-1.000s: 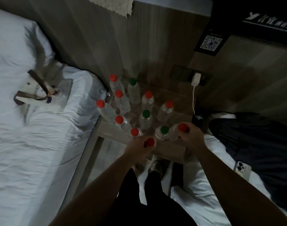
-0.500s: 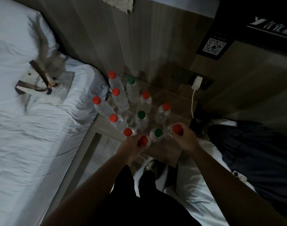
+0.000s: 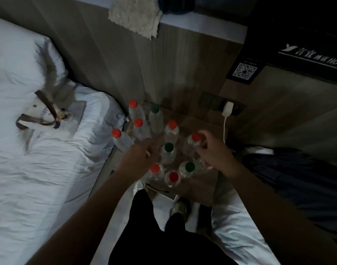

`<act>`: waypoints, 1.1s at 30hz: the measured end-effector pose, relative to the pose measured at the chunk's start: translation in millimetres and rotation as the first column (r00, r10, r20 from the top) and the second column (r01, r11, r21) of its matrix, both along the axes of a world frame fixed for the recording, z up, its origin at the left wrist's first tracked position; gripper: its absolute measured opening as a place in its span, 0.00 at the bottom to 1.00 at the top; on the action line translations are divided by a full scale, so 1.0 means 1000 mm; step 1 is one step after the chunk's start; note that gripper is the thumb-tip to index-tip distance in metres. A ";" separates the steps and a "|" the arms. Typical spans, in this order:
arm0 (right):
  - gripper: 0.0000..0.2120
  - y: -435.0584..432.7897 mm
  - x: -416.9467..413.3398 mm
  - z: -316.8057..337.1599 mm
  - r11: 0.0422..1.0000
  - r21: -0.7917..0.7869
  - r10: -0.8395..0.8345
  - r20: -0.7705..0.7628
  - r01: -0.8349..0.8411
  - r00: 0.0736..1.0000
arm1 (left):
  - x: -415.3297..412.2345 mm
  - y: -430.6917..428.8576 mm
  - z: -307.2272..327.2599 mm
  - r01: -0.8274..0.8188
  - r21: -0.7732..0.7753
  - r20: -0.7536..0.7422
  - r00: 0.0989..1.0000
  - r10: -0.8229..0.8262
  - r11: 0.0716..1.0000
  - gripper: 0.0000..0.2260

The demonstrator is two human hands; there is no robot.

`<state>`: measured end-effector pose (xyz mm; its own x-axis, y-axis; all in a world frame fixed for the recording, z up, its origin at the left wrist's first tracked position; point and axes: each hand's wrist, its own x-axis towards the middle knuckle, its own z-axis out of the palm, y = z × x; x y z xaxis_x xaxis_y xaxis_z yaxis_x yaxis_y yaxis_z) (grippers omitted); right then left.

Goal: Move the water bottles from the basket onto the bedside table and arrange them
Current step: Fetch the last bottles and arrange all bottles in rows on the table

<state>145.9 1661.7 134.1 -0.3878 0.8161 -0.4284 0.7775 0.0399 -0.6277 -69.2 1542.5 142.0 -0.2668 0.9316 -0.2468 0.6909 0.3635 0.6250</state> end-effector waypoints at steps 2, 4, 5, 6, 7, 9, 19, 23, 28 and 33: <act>0.25 0.007 -0.023 0.002 1.000 0.007 0.015 -0.006 -0.015 1.000 | -0.024 0.016 0.003 -0.018 0.021 -0.008 1.000 0.018 1.000 0.11; 0.25 0.014 -0.047 0.005 0.999 0.016 0.047 0.020 -0.048 0.999 | -0.051 0.032 0.002 -0.021 0.030 -0.021 1.000 0.022 0.999 0.12; 0.25 0.018 -0.060 0.005 0.999 0.014 0.048 0.038 -0.049 0.998 | -0.064 0.040 0.001 -0.015 0.035 -0.029 0.999 0.016 0.999 0.11; 0.26 0.022 -0.072 0.005 0.999 0.013 0.038 0.057 -0.039 0.998 | -0.077 0.049 0.000 -0.007 0.050 -0.030 1.000 0.008 0.999 0.11; 0.27 0.025 -0.084 0.003 0.999 0.022 0.025 0.077 -0.026 0.997 | -0.089 0.057 0.000 -0.007 0.055 -0.025 1.000 0.009 0.998 0.11; 0.27 0.029 -0.106 -0.004 0.999 0.051 0.009 0.123 -0.015 0.992 | -0.111 0.072 -0.002 -0.006 0.037 -0.001 1.000 0.006 0.999 0.13; 0.23 0.047 -0.158 -0.057 0.997 0.048 -0.068 0.424 0.053 0.903 | -0.180 0.137 -0.053 0.226 -0.101 -0.049 0.972 -0.232 0.969 0.26; 0.25 0.050 -0.155 -0.066 0.988 0.096 -0.147 0.382 0.119 0.912 | -0.189 0.153 -0.077 0.258 -0.080 -0.030 0.965 -0.261 0.963 0.22; 0.23 0.049 -0.149 -0.075 0.988 0.128 -0.124 0.345 0.084 0.931 | -0.198 0.166 -0.103 0.372 -0.027 -0.087 0.924 -0.373 0.928 0.19; 0.16 0.050 -0.147 -0.079 0.981 0.190 -0.114 0.350 0.048 0.930 | -0.198 0.177 -0.112 0.418 0.033 -0.145 0.901 -0.409 0.908 0.20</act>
